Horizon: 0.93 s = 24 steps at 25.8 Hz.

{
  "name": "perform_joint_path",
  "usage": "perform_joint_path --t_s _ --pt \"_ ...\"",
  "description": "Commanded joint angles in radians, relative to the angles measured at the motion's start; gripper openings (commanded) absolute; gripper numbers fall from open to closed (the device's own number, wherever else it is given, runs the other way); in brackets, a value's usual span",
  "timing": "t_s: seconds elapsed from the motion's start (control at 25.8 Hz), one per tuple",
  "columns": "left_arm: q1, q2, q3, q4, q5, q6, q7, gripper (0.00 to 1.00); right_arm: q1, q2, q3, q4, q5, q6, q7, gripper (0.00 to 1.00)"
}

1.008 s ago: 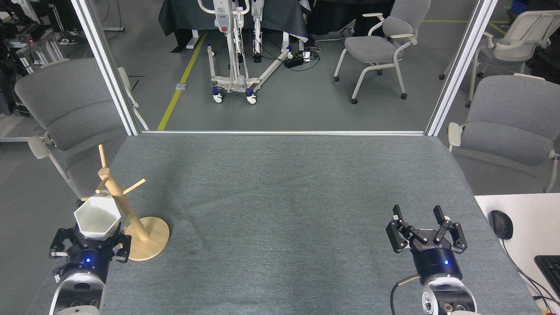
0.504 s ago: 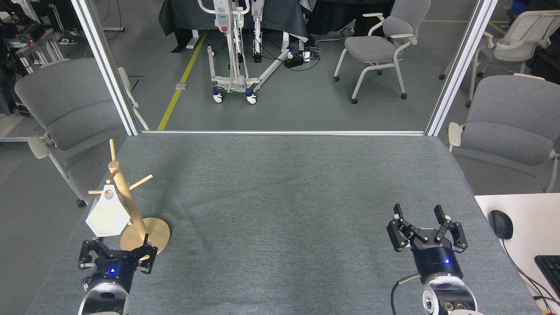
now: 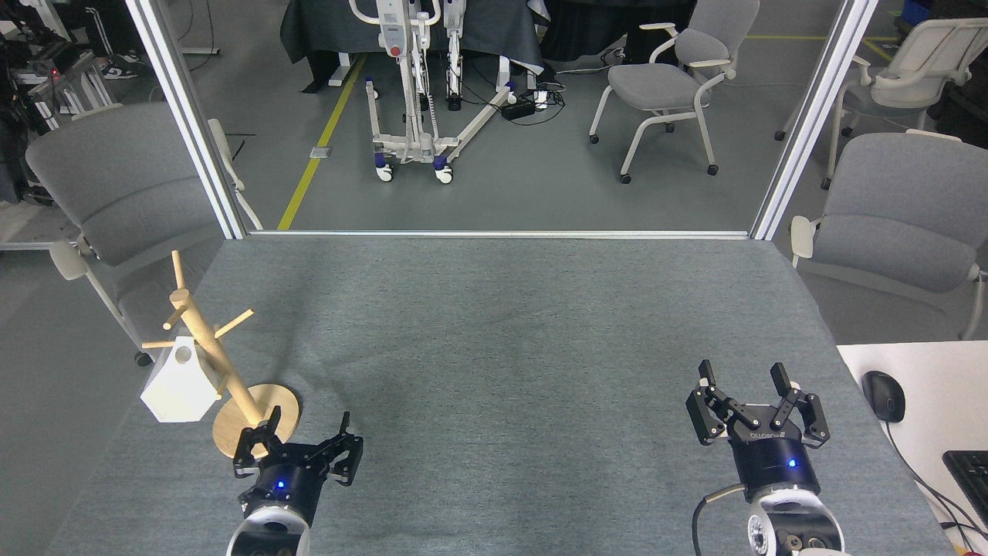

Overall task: Hang cup on storage rack
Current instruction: 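Open the left gripper and pull it back from the stand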

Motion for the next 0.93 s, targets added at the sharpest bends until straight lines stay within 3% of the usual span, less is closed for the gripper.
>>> perform_joint_path --t_s 0.0,0.23,0.43,0.89 --pt "-0.013 -0.008 -0.125 -0.054 0.177 0.019 -0.003 0.98 0.001 -0.001 -0.006 0.0 0.0 0.006 -0.002 1.0" --pt "-0.09 -0.008 -0.299 -0.085 0.212 0.13 0.001 0.98 0.007 0.001 -0.004 -0.006 0.0 0.016 -0.006 1.0" --pt "-0.038 -0.005 -0.399 -0.163 0.212 0.199 -0.005 0.98 0.003 0.001 -0.006 -0.002 0.0 0.032 -0.006 1.0" --pt "-0.006 -0.006 -0.404 -0.206 0.224 0.209 -0.115 0.98 0.0 -0.004 -0.029 -0.002 -0.003 0.039 0.0 1.0"
